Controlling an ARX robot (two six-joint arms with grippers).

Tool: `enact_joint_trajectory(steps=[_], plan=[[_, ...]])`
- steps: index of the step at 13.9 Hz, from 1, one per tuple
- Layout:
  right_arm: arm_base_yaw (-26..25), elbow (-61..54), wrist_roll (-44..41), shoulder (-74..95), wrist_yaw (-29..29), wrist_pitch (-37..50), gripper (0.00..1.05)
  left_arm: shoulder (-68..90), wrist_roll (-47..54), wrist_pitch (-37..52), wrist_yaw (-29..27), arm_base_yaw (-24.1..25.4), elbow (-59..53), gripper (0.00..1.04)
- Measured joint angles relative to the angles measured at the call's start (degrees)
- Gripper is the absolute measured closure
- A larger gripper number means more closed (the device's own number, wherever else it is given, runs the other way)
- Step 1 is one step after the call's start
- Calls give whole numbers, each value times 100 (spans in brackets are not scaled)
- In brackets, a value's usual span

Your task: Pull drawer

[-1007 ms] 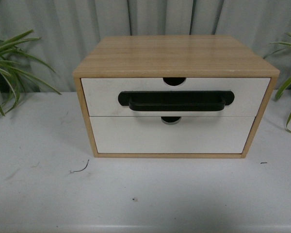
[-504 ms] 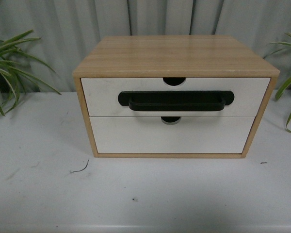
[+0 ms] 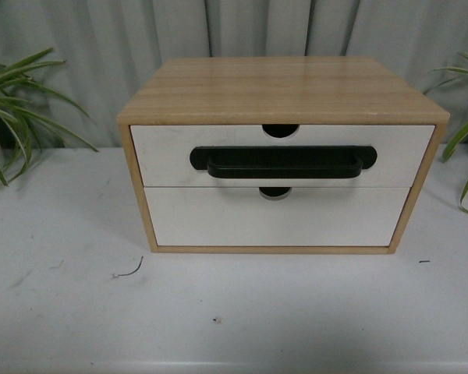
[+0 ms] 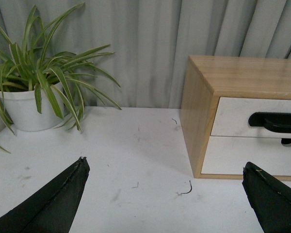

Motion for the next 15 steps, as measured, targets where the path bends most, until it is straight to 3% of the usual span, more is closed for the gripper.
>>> enact_joint_trajectory(steps=[7, 8, 9, 10, 11, 13, 15], plan=[[0, 0, 0, 2, -2, -15, 6, 0, 2, -7, -4, -2, 0, 7], [-17, 85, 24, 407, -157, -50, 6, 533, -588, -1054, -1106, -490, 396, 7], [-15, 295, 22, 1440, -227, 656, 6, 1502, -1320, -1276, -2122, -918, 892, 7], [-7, 492, 17, 2098, -264, 1300, 6, 1969, -1766, -855, -2669, -863, 1130, 7], [9, 793, 20, 2922, -295, 1947, 6, 2430, -1932, -289, -2802, -785, 1338, 7], [103, 1488, 9, 4559, -389, 2931, 6, 3783, -1989, 966, -2603, -839, 1644, 7], [295, 2728, -22, 6395, -415, 3241, 6, 5584, -1845, 2227, -2378, -1036, 2302, 7]])
